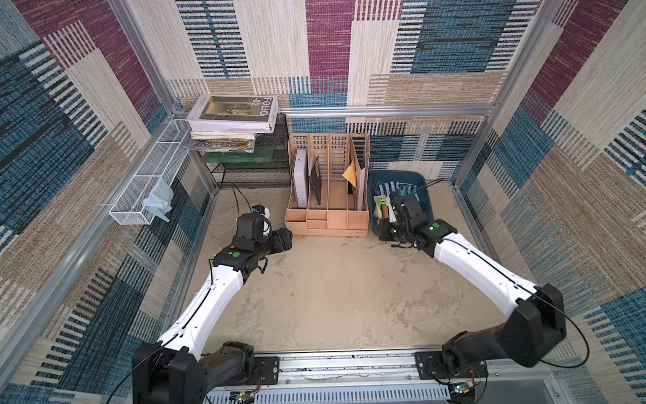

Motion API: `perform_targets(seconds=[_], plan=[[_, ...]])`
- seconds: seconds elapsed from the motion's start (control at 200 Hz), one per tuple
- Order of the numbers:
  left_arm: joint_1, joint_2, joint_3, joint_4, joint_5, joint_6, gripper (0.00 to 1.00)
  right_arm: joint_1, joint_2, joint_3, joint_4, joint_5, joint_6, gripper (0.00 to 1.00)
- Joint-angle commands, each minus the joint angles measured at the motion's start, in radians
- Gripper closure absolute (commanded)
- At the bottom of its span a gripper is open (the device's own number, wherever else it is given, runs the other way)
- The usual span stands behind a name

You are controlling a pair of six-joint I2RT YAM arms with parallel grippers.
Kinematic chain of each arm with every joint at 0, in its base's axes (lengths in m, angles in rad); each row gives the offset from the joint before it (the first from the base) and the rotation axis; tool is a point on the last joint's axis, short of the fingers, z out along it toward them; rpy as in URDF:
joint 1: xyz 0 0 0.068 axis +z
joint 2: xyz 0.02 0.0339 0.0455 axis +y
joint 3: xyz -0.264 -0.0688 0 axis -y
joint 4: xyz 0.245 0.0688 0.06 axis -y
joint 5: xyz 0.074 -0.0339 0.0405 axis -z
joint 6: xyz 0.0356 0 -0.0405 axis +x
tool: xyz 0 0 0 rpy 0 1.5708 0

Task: Take the hand rake out of the storage box
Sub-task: Pick up the rake from the storage box, then place the rake at the center of the board.

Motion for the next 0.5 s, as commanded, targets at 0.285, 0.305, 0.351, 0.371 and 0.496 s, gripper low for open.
perform_targets(seconds=[0.285,0.305,0.351,0.371,0.496], plan=[[-0.104,-0.141,-0.150,-0.016,-0.053,-0.113,0.18,0.429,0.176,-0.149,0.023,0.289,0.284,0.99],[-0.110,-0.139,-0.152,-0.018,-0.054,-0.116,0.18,0.460,0.206,-0.135,0.019,0.296,0.292,0.99],[-0.123,-0.132,-0.152,-0.022,-0.051,-0.119,0.19,0.480,0.269,-0.103,-0.004,0.308,0.310,0.98],[-0.131,-0.128,-0.152,-0.022,-0.052,-0.120,0.19,0.485,0.294,-0.089,-0.015,0.311,0.316,0.98],[-0.179,-0.100,-0.151,-0.027,-0.074,-0.124,0.21,0.507,0.405,-0.052,-0.023,0.304,0.336,0.92]])
